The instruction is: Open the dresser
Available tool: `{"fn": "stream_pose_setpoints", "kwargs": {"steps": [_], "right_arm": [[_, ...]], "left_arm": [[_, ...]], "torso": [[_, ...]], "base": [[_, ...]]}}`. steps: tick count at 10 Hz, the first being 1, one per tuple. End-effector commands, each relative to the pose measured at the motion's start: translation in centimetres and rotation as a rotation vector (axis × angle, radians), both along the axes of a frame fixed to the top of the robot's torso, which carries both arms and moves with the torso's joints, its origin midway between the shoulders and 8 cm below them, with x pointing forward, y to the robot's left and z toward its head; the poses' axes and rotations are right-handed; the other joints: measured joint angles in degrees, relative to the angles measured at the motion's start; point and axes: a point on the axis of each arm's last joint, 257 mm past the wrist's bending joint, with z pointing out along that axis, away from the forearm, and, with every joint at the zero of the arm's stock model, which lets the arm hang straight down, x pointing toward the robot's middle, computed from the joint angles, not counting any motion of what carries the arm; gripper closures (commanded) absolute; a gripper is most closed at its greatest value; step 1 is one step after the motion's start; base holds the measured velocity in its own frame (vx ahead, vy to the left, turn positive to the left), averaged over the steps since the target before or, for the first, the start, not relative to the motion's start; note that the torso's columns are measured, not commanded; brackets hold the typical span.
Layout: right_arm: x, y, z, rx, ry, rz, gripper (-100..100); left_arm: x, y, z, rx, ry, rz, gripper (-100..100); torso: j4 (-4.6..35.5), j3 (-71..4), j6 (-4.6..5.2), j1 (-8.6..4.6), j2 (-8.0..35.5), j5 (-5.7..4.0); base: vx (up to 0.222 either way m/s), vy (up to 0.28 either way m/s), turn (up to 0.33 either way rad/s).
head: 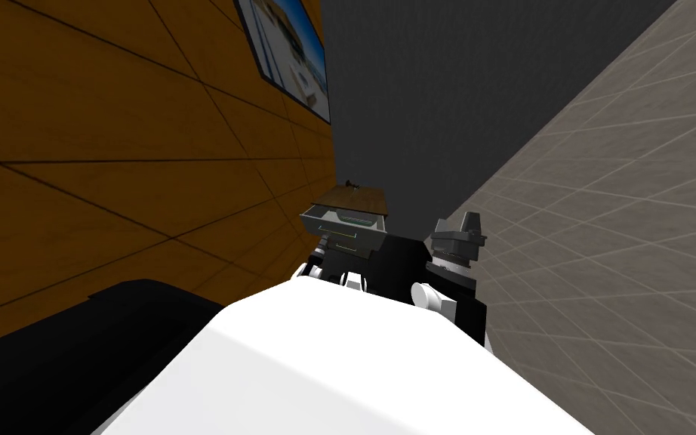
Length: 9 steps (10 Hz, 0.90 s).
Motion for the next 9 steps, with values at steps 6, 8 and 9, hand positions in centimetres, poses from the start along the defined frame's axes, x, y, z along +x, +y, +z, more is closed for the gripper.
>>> {"fn": "stream_pose_setpoints", "kwargs": {"steps": [6, 8, 9], "right_arm": [[0.0, 0.0, 0.0, 0.0, 0.0, 0.0, 0], [0.0, 0.0, 0.0, 0.0, 0.0, 0.0, 0], [0.0, 0.0, 0.0, 0.0, 0.0, 0.0, 0]], "left_arm": [[1.4, 0.5, 3.2, 0.003, 0.004, -0.004, -100], [1.9, 0.6, 4.3, 0.003, 0.004, -0.005, -100], [2.1, 0.6, 4.9, 0.003, 0.004, -0.005, -100]], "torso": [[0.16, -0.21, 0.09, -0.15, -0.31, -0.14], [0.2, -0.03, 0.07, -0.13, -0.02, -0.11], [0.17, 0.0, 0.05, -0.13, 0.02, -0.09]], "base": [[-0.057, -0.007, 0.006], [-0.02, -0.008, -0.003], [-0.024, -0.009, -0.008]]}}
